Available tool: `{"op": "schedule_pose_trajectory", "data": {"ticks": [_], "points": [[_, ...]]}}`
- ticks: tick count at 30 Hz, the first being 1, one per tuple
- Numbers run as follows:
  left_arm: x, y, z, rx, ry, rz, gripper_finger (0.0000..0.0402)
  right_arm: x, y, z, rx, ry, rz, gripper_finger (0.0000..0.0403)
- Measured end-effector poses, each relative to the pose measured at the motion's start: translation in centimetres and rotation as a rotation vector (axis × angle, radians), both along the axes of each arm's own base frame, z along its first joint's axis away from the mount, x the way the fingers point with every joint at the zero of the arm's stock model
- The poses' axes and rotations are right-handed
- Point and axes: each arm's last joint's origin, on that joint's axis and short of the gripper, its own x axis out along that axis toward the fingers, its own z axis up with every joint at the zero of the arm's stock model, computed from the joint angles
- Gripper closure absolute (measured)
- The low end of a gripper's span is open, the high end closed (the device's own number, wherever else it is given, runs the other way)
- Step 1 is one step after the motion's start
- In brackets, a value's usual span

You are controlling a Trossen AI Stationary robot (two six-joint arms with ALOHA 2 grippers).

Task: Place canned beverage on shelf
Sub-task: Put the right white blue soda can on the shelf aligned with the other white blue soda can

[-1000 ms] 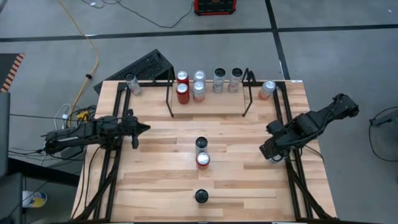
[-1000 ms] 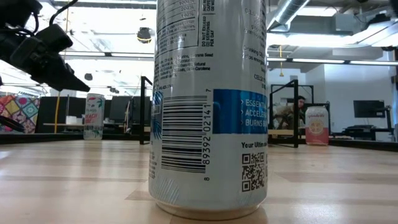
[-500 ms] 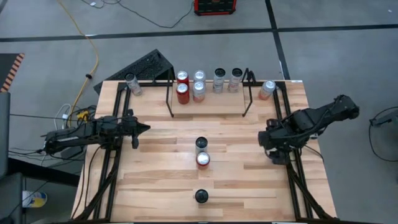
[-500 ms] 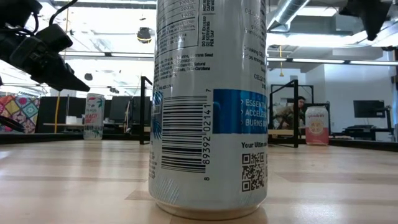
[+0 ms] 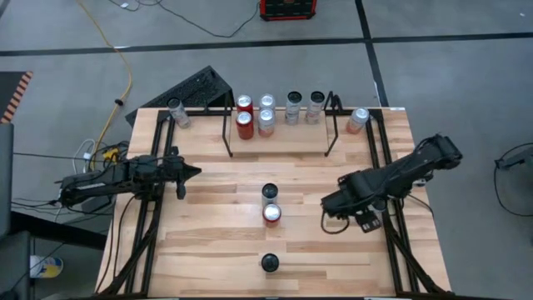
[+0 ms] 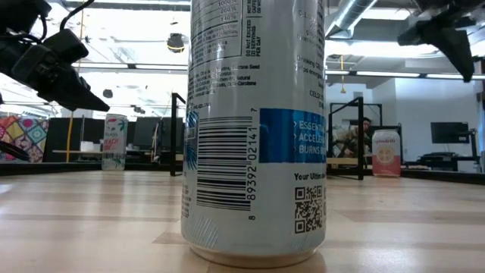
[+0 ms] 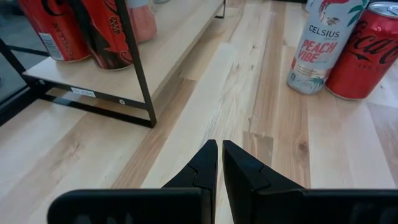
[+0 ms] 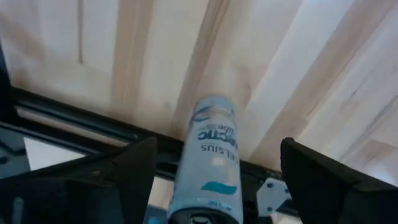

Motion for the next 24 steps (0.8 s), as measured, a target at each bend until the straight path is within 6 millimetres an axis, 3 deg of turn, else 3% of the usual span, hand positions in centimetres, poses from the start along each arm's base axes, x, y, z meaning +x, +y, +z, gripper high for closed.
{"op": "schedule_pose_trajectory", "data": {"ticks": [7, 13, 19, 24], "points": [[0.0, 0.0, 0.0, 0.0, 0.0, 0.001, 0.0391, 0.7, 1.3, -1.5, 0.012, 0.078, 0.0, 0.0088], [0.0, 0.0, 0.0, 0.001, 0.0, 0.003, 0.0391, -2.7, 1.2, 2.0, 0.044, -0.063, -0.119, 0.0088], [0.0, 0.0, 0.0, 0.001, 0.0, 0.003, 0.0391, -7.1, 0.3, 5.3, 0.033, -0.234, -0.528, 0.0088], [0.0, 0.0, 0.0, 0.001, 0.0, 0.003, 0.0391, -8.7, -0.4, 6.3, 0.011, -0.271, -1.112, 0.0088]]}}
